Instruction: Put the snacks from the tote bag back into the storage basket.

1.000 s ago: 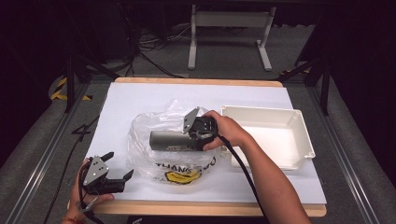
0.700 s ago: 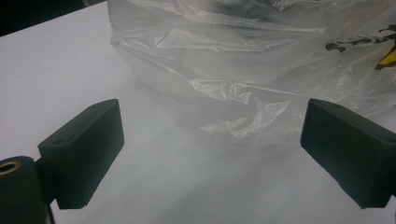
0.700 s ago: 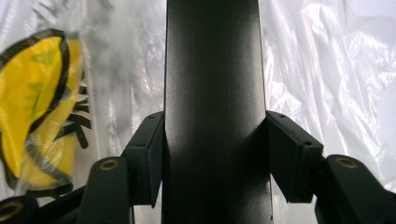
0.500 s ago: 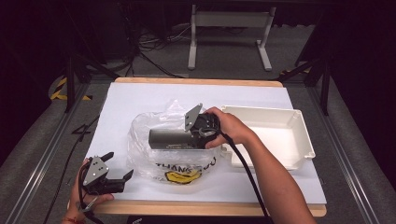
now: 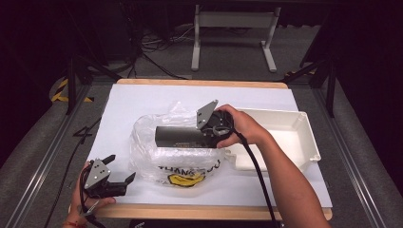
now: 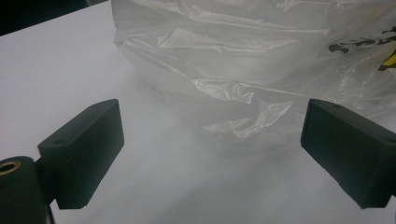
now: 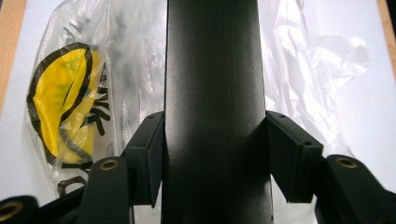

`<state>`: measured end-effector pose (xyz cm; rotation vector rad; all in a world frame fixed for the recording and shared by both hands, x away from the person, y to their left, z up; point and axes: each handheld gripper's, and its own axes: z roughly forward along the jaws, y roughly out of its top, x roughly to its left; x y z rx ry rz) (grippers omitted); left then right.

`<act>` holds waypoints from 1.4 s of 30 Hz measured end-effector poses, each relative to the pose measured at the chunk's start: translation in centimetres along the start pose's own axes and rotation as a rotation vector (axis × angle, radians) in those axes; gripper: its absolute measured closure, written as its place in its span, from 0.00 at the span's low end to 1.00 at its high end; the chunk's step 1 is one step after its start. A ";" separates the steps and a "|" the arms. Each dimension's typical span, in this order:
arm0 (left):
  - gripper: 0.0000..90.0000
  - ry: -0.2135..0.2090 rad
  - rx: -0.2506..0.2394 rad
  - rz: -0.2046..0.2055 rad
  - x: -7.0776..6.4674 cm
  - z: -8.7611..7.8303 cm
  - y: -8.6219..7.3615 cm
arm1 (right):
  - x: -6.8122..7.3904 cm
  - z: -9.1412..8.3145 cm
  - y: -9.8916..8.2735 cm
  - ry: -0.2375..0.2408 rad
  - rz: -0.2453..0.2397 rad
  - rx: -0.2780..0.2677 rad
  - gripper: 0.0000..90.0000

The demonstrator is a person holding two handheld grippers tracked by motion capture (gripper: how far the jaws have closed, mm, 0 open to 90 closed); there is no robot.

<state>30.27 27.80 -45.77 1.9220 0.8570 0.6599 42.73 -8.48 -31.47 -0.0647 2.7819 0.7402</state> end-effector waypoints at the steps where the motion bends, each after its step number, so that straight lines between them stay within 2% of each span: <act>1: 0.08 -0.001 0.002 0.000 -0.1 0.0 0.0 | 0.1 -0.3 0.0 -0.004 0.000 -0.002 0.48; 22: 0.08 0.003 0.002 0.003 -0.1 -0.1 0.0 | 0.2 -2.2 0.0 -0.023 -0.012 -0.011 0.48; 42: 0.08 0.002 0.010 0.004 -0.1 0.0 0.0 | 0.0 -4.8 -2.6 -0.035 0.022 -0.016 0.48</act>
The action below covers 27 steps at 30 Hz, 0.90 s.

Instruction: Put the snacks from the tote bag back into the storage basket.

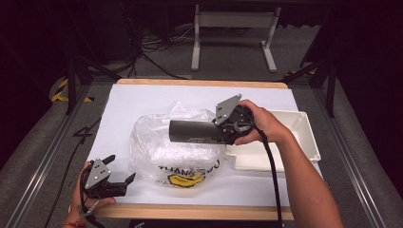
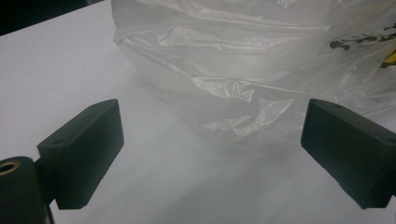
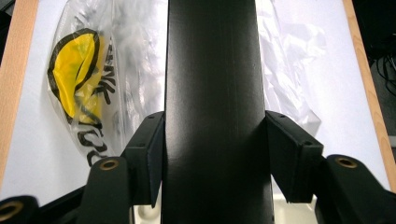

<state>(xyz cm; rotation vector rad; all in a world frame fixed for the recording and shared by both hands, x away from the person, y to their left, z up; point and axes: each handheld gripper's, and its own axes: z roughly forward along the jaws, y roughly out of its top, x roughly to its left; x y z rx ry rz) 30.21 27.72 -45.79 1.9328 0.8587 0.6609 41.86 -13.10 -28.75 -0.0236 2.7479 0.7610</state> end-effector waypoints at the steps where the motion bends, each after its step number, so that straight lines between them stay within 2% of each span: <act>1: 0.08 0.000 0.001 0.001 0.0 0.0 0.0 | 0.0 -0.2 -0.3 -0.002 0.003 0.000 0.48; 13: 0.08 0.004 0.010 0.004 -0.1 0.1 0.0 | -0.2 -2.4 -3.5 -0.032 0.043 0.010 0.48; 21: 0.08 0.005 0.015 0.007 -0.1 0.1 0.1 | -0.2 -4.3 -6.4 -0.055 0.083 0.010 0.48; 27: 0.08 0.005 0.016 0.005 -0.2 0.2 0.1 | -0.1 -5.0 -8.0 -0.062 0.102 0.024 0.48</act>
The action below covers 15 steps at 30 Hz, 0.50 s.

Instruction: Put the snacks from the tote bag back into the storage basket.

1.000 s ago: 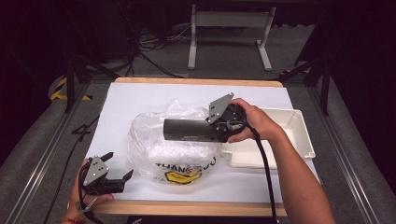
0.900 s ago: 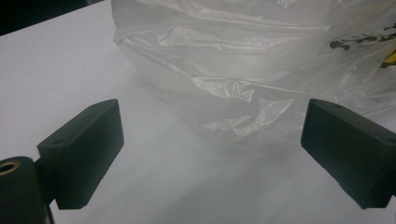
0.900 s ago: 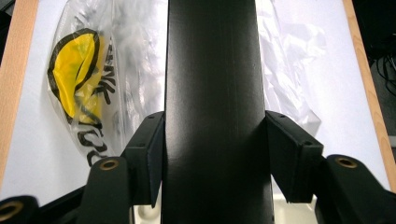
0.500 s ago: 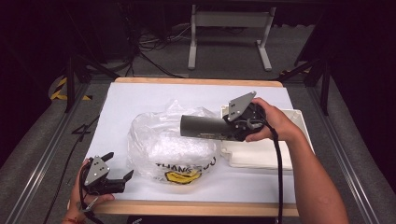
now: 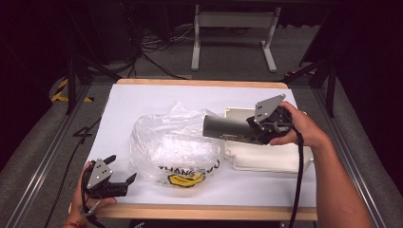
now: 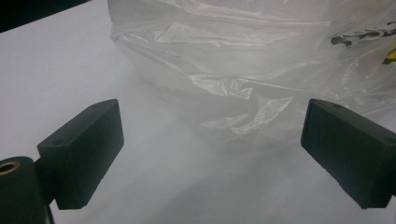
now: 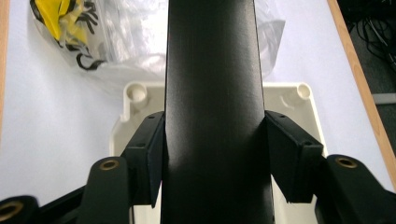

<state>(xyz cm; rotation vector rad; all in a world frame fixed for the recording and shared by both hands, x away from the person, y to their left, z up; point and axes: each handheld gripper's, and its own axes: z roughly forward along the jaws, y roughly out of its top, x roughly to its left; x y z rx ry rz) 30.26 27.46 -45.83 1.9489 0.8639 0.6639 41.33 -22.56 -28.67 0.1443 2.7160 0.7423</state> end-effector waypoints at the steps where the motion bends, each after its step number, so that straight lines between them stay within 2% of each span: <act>1: 0.08 0.001 0.000 0.000 0.0 0.0 0.0 | 0.0 -0.1 -0.3 0.000 0.001 0.002 0.48; 15: 0.08 0.007 0.013 0.003 -0.1 0.2 0.1 | -0.2 -2.0 -4.0 0.003 0.042 0.024 0.48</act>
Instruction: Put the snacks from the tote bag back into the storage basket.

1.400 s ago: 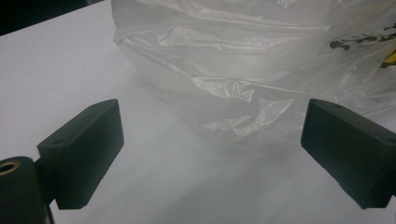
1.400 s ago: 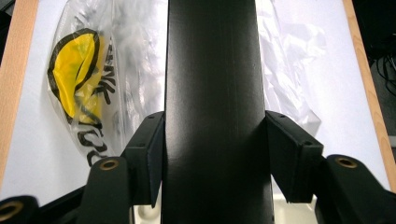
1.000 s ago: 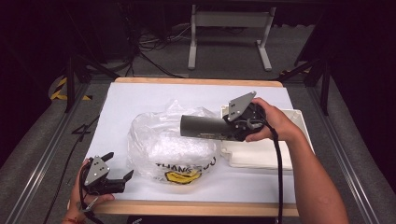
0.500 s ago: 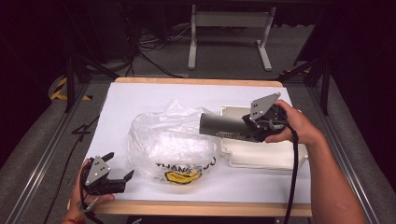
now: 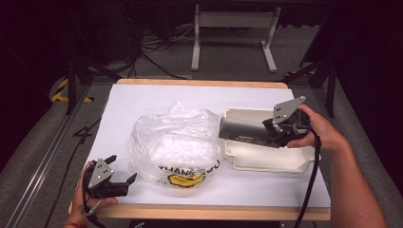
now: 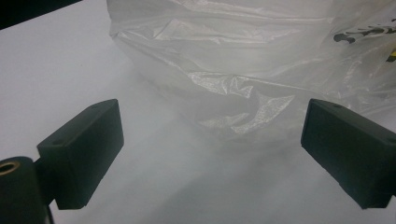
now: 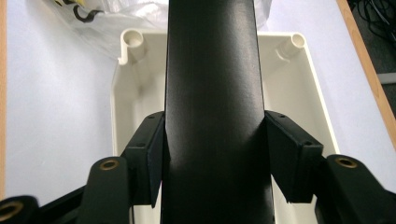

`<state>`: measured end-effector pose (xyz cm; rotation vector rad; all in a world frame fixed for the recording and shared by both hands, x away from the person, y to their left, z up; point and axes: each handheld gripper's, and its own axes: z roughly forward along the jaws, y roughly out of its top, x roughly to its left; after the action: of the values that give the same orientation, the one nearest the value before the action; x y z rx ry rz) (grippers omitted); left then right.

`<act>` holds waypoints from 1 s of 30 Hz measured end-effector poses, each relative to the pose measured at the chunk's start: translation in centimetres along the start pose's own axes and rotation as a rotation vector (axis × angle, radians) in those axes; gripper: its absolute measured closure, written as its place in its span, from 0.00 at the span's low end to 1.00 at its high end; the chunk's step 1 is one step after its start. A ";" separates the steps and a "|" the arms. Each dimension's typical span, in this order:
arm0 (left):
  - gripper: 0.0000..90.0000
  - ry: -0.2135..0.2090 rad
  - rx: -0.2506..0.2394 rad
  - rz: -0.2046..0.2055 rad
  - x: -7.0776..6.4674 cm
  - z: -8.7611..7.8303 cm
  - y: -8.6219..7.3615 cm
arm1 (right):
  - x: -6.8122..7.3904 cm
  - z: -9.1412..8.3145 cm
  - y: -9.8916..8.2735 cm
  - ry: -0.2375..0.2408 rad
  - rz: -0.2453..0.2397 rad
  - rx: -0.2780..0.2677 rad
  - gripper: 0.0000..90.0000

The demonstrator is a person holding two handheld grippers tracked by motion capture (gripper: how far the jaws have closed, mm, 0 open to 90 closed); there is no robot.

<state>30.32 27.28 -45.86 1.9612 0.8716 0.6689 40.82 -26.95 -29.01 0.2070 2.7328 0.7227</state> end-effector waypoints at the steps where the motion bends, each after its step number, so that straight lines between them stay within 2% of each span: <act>1: 0.08 0.000 0.000 0.000 0.0 0.0 0.0 | 0.0 0.0 0.0 0.000 0.000 0.000 0.48; 7: 0.08 -0.001 0.002 -0.006 -0.1 0.1 0.0 | -0.1 -0.3 -1.6 0.001 0.019 0.013 0.48; 14: 0.07 0.000 0.003 -0.004 -0.1 0.1 0.0 | -0.1 -0.2 -2.6 0.008 0.034 0.027 0.48; 20: 0.07 0.002 0.005 -0.004 -0.1 0.1 0.0 | -0.1 0.5 -3.5 0.016 0.045 0.057 0.48; 30: 0.07 0.001 0.007 0.000 -0.1 0.1 0.0 | -0.6 1.4 -4.5 0.028 0.064 0.075 0.48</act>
<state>30.34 27.17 -45.90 1.9670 0.8762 0.6678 41.56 -30.26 -32.30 0.3053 2.7939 0.6451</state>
